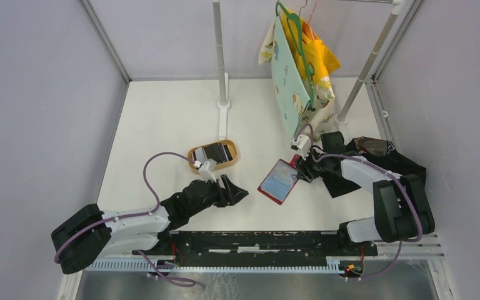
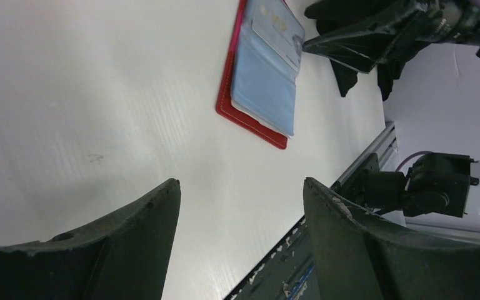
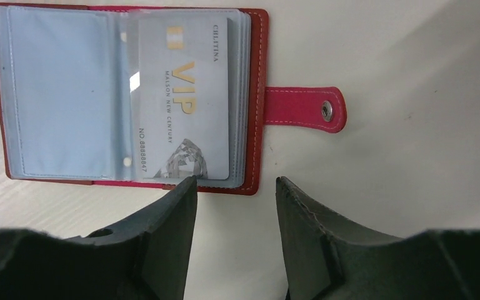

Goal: Put the credit cards into the card holder
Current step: Close the card holder at the center of the board.

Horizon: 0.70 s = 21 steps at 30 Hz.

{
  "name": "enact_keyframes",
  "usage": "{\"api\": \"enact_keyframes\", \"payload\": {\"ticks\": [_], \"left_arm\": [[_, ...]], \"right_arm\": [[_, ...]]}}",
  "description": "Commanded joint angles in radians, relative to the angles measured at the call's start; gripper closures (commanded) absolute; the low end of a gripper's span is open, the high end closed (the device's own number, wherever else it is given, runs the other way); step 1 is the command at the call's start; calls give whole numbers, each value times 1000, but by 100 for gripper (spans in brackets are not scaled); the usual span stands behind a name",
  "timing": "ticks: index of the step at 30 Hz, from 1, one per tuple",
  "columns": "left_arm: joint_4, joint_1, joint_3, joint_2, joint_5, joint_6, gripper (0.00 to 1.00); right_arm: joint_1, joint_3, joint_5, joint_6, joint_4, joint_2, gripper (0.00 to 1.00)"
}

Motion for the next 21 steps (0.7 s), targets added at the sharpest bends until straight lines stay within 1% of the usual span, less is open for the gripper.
{"api": "enact_keyframes", "payload": {"ticks": [1,3,7,13,18,21], "left_arm": [[56,-86,56,32,-136,-90,23],[46,-120,77,80,-172,-110,22],[52,-164,105,205,-214,-159,22],[126,-178,112,342,-232,-215,22],[141,-177,119,392,-245,-250,22],[106,-178,120,390,-276,-258,22]], "right_arm": [[-33,53,-108,118,19,61,44],[-42,55,-132,128,15,80,45],[-45,61,-171,104,-29,116,48],[-46,86,-263,28,-144,171,52],[-36,95,-348,-39,-237,198,55],[-7,96,-364,-59,-257,199,55]]}}
